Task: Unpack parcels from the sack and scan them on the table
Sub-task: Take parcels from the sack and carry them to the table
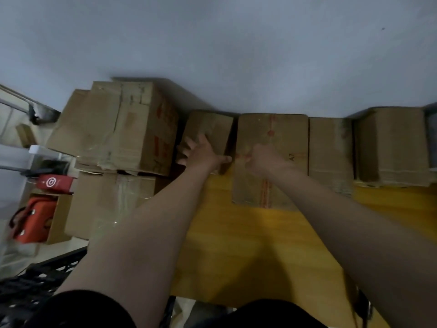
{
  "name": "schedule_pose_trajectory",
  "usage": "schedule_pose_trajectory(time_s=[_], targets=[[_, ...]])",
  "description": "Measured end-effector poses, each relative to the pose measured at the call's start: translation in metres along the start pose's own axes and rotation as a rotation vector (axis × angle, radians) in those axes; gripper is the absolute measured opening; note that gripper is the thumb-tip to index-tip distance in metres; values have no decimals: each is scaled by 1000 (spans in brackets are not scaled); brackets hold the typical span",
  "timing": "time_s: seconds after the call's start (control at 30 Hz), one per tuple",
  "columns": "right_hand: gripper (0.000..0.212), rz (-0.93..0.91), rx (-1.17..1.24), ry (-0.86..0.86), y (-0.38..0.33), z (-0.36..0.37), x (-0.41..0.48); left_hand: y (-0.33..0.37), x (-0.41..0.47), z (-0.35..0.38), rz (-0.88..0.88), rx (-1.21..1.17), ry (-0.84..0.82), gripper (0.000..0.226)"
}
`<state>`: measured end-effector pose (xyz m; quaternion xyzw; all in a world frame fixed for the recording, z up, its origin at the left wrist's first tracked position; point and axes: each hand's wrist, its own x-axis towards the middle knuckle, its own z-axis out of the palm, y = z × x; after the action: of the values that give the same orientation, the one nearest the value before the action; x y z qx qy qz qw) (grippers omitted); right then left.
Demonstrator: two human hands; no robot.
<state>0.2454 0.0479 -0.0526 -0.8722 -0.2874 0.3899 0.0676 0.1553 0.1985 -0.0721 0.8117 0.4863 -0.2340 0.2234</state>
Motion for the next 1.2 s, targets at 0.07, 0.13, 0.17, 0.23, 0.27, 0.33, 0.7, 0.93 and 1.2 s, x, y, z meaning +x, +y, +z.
schedule_pose_trajectory(time_s=[0.07,0.13,0.17,0.23,0.27,0.33,0.7,0.93,1.2], targets=[[17,10,-36,5,1,-2,5,2,7,1,-33,42,15,135],[17,30,-32,4,2,-5,8,2,12,2,-46,71,8,138],[14,39,-25,7,2,-5,10,1,13,3,-48,80,8,138],[10,53,-28,26,1,-5,11,-4,11,8,-43,92,19,136],[13,60,-33,30,-1,-5,10,-9,7,11,-37,100,29,134],[17,61,-37,26,-4,-4,8,-18,-3,21,-32,109,48,129],[63,192,-194,-58,-7,64,-52,-78,-82,72,-122,-7,-6,118],[48,321,29,-27,-2,109,-139,-157,-149,55,-19,-184,-29,117],[36,267,580,-15,-61,137,-252,-223,-228,4,199,-613,-102,110]])
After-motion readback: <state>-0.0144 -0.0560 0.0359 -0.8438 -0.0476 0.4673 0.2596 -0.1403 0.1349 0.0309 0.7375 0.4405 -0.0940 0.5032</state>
